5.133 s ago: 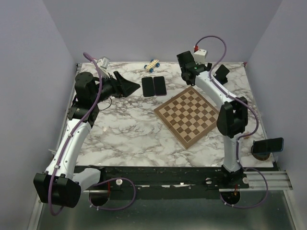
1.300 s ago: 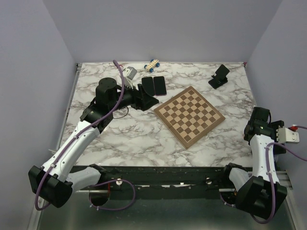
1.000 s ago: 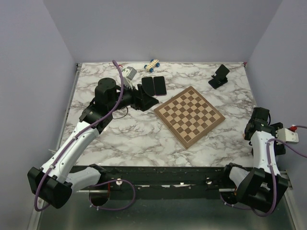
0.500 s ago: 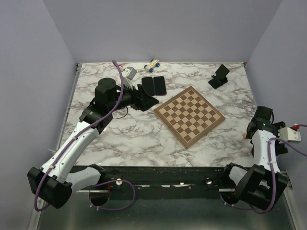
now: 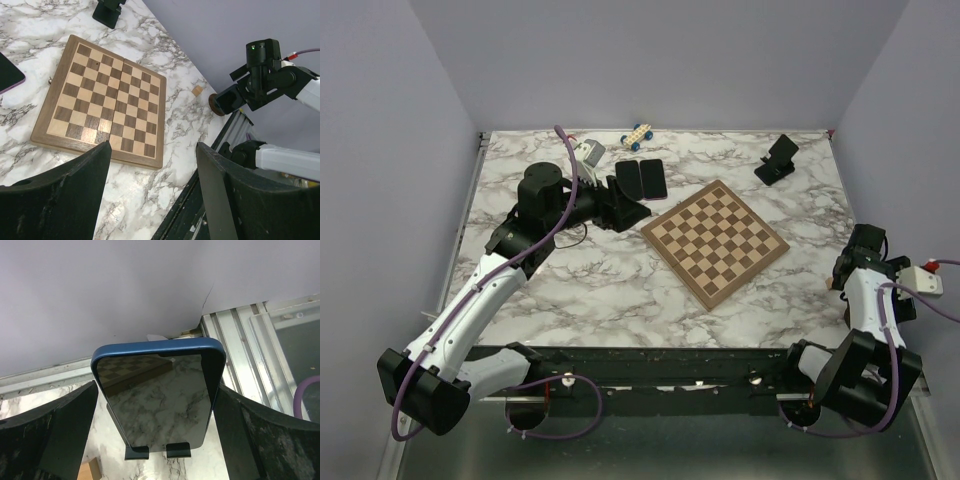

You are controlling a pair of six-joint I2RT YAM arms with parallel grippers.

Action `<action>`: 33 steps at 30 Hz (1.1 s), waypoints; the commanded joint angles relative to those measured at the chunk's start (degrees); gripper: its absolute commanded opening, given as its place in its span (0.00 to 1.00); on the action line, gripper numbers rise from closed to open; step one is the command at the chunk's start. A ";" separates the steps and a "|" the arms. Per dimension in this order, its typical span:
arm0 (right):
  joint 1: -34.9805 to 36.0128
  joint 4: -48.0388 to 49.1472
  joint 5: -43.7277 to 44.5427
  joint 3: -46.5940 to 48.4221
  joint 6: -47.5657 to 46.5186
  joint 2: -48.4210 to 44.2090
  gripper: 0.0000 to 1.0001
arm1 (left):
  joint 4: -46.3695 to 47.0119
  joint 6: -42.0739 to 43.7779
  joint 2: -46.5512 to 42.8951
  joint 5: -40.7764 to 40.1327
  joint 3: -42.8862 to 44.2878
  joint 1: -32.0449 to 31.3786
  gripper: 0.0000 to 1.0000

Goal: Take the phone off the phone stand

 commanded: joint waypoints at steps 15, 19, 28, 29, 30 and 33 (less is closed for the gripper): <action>-0.35 3.71 -0.16 -1.83 1.11 0.83 0.79 | -0.40 0.69 -0.80 -0.69 1.55 -0.44 0.77; -0.35 3.95 -0.50 -1.75 0.15 0.37 0.63 | -0.65 0.95 -0.80 -0.75 1.74 -0.44 0.77; -0.35 2.61 -0.77 0.50 -3.88 -2.26 0.23 | -0.49 0.86 -1.50 -0.60 1.69 -0.44 0.77; -0.35 2.24 -1.08 1.14 -4.48 -2.89 0.15 | -0.49 0.78 -1.57 -0.45 1.72 -0.44 0.77; -0.35 2.12 -1.28 1.85 -5.31 -3.48 0.09 | -0.40 0.69 -1.67 -0.40 1.67 -0.44 0.77; -0.35 1.97 -2.30 4.40 -7.91 -5.78 0.01 | -0.42 0.69 -2.16 -0.53 1.74 -0.44 0.77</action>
